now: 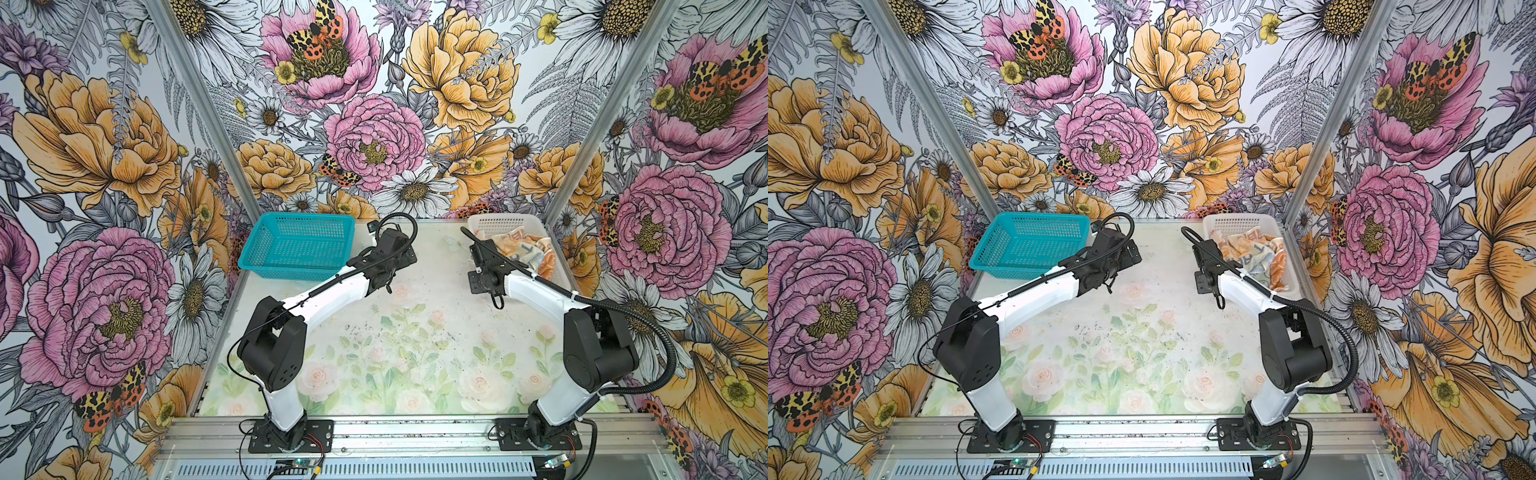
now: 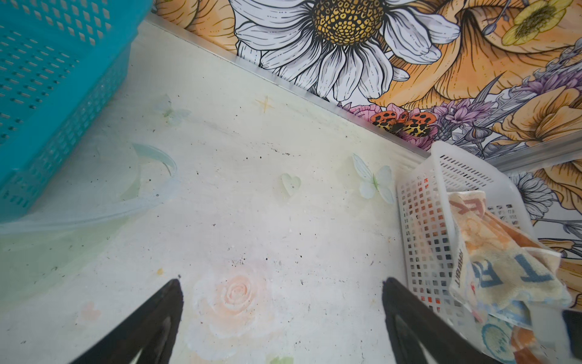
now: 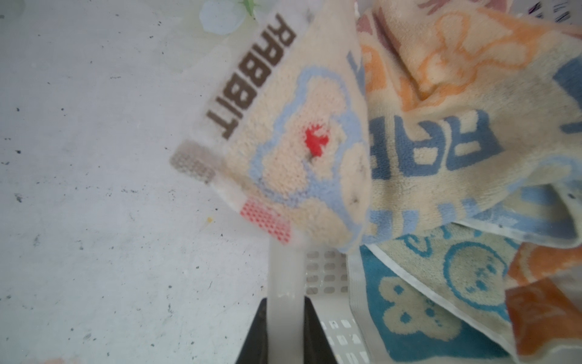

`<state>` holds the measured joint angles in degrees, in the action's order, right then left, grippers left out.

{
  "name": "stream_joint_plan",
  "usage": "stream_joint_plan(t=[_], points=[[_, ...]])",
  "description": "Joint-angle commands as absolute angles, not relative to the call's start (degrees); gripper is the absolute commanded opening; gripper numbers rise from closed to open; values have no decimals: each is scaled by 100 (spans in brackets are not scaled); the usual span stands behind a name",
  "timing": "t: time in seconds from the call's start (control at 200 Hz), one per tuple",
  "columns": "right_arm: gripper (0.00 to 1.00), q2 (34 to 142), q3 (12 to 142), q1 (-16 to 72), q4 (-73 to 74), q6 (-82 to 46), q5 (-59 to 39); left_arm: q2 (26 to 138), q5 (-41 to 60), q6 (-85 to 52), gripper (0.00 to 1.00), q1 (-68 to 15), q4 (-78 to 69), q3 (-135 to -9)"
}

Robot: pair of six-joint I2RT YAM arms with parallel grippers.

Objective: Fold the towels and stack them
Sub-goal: 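Lower the right gripper into the white basket and pinch the cream RABBIT towel edge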

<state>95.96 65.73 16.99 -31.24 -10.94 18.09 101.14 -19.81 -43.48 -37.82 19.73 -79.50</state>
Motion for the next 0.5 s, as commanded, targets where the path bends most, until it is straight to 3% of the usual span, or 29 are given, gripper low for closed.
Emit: stream_joint_plan(t=[0.0, 0.17, 0.4, 0.495], points=[[0, 9464, 6418, 1583, -3579, -997, 2214, 10175, -1790, -4306, 99, -3870, 2036, -8066], [1, 9310, 6351, 1529, -3682, -1004, 2275, 10298, -1672, -4332, 99, -3904, 2039, -8151], [40, 8895, 6489, 1506, -3835, -1004, 2141, 10378, -1670, -4174, 99, -4007, 2076, -8328], [64, 8668, 6620, 1418, -3889, -1053, 1990, 10380, -1670, -4162, 99, -4032, 2099, -8324]])
